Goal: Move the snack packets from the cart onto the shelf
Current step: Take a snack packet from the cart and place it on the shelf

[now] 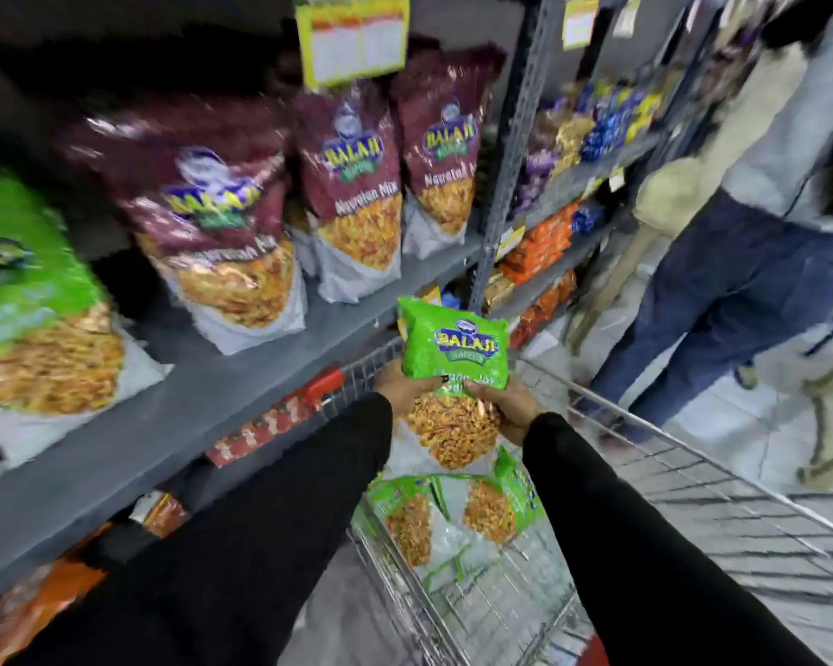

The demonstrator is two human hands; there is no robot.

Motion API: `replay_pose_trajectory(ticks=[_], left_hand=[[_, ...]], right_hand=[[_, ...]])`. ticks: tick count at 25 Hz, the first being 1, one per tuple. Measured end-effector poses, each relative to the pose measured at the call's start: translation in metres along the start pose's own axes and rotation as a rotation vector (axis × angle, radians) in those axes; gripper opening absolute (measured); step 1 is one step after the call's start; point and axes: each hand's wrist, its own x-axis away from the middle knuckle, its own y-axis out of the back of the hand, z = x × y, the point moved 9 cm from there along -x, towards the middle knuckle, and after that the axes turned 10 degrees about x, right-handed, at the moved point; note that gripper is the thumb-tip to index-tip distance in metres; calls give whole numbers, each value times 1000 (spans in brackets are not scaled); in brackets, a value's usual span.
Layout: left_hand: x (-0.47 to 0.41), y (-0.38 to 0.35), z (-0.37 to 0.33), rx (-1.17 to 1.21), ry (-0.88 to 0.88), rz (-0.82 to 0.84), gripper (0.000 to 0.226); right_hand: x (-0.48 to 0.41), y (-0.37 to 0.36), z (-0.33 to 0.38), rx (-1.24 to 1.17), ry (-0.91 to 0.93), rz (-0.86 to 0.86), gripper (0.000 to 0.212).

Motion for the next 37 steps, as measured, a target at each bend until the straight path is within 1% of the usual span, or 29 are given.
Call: replay_pose_trajectory(ticks=[1,3,5,6,7,8,9,10,11,12,13,14,16,18,20,21,24,25,26,27,28,29,30,31,32,34,36,37], left_hand=[[12,18,-25,9,-53,-45,40],[41,50,-68,67,-117,-96,39],[83,93,-113,16,-212,-181,50],[105,118,-135,-8,-284,-216,52],[125,141,-153,-31,-344,-250,51],[153,171,-168,-55,-391,-308,48],[177,198,-180,-90,-424,-364,44],[200,225,-188,-106,-453,-426,42],[224,253,-192,-112,-479,-485,41],[253,285,-195,-86,-516,-557,41],[281,317,-193,-40,-529,-620,42],[309,349,-190,-14,-539,-687,42],[367,408,-174,10,-520,-817,42],[410,461,-150,25,-482,-896,45],[452,505,-120,53,-422,-977,53],[467,523,-106,67,-399,-996,58],[497,566,-61,194,-315,-1075,76],[503,571,-52,243,-291,-1092,81],[507,573,-45,304,-263,-1093,85],[507,578,-37,352,-232,-1104,92],[508,580,-31,377,-217,-1105,94],[511,587,-26,385,-202,-1147,86],[513,592,-24,401,-225,-1175,74],[512,595,-22,412,-236,-1176,66],[510,596,-19,418,-227,-1179,65],[501,592,-15,418,-192,-1145,76],[500,593,-16,397,-216,-1185,86],[502,595,-15,393,-227,-1216,87]], right_hand=[[8,-20,30,40,48,12,75],[19,-64,86,107,168,70,59],[30,-117,130,174,259,128,43],[36,-146,150,202,306,147,39],[41,-175,163,223,331,180,39],[48,-215,176,250,362,249,48],[58,-253,186,269,396,316,62],[68,-288,196,266,421,363,70],[78,-325,202,263,438,408,63],[89,-366,205,269,465,455,49],[102,-405,207,256,496,506,40],[115,-444,204,244,508,559,38],[144,-521,186,204,471,661,42],[171,-576,164,197,452,684,41],[196,-623,136,234,425,685,39],[207,-642,122,259,406,690,46],[221,-689,85,376,336,709,87],[223,-700,75,408,306,710,96],[224,-709,67,433,294,711,99],[223,-715,63,449,300,708,100],[222,-719,60,463,310,705,99],[222,-722,58,476,319,698,98],[221,-723,57,489,327,689,96],[220,-723,57,501,339,679,95],[219,-722,57,514,354,664,94],[217,-721,56,534,390,640,95],[221,-721,57,575,444,618,95],[222,-722,59,597,476,599,95]])
